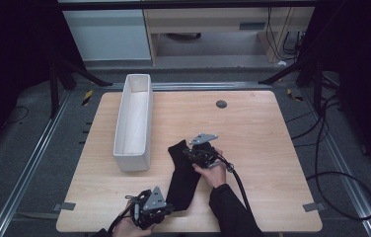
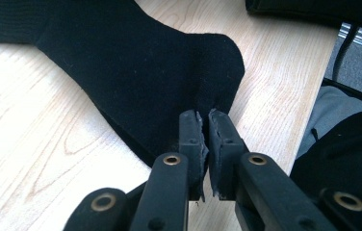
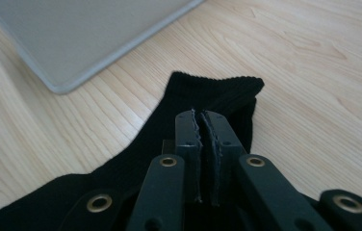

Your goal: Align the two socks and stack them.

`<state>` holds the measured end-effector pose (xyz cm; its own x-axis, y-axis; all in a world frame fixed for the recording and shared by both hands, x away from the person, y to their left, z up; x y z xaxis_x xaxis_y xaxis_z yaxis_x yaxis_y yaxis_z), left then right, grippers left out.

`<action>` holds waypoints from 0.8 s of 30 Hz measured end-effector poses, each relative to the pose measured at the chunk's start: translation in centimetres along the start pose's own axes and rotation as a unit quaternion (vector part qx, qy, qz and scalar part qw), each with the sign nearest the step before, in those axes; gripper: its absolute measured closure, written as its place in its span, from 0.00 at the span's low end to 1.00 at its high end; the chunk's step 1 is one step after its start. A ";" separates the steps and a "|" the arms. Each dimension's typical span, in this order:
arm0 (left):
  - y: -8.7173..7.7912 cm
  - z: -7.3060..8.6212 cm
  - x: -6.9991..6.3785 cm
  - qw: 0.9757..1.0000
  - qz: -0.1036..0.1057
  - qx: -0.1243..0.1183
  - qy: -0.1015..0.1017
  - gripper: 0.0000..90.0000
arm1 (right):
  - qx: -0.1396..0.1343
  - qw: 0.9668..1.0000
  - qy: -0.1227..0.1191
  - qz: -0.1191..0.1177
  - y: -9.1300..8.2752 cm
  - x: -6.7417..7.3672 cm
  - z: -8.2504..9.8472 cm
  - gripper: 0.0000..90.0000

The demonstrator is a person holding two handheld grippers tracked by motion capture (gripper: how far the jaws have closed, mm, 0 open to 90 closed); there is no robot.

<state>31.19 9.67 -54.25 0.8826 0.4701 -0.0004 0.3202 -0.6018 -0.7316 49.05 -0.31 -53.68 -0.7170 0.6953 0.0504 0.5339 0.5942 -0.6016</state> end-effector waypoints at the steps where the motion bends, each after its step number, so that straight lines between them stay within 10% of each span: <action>1: 0.2 0.0 0.0 1.000 0.001 -0.002 -0.004 0.94 | 0.002 1.000 0.000 0.002 0.1 -0.1 0.2 0.94; 15: 1.6 0.2 0.4 1.000 0.007 0.004 -0.012 0.90 | 0.022 0.999 -0.005 0.023 1.4 -1.1 1.7 0.88; 24: -0.2 -0.7 0.6 0.999 0.001 -0.031 -0.032 0.78 | -0.024 0.999 0.004 0.024 -1.3 -1.6 0.0 0.74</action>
<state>31.89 9.63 -53.67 0.8598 0.5084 -0.0473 0.3412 -0.6411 -0.6874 49.55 -2.15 -52.97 -0.6860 0.7270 0.0294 0.5887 0.5784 -0.5647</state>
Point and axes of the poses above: each handheld gripper's, and its own axes: y roughly forward along the jaws, z roughly out of its underside, x roughly to its left, the point moved 9 cm from there along y, roughly forward along the jaws
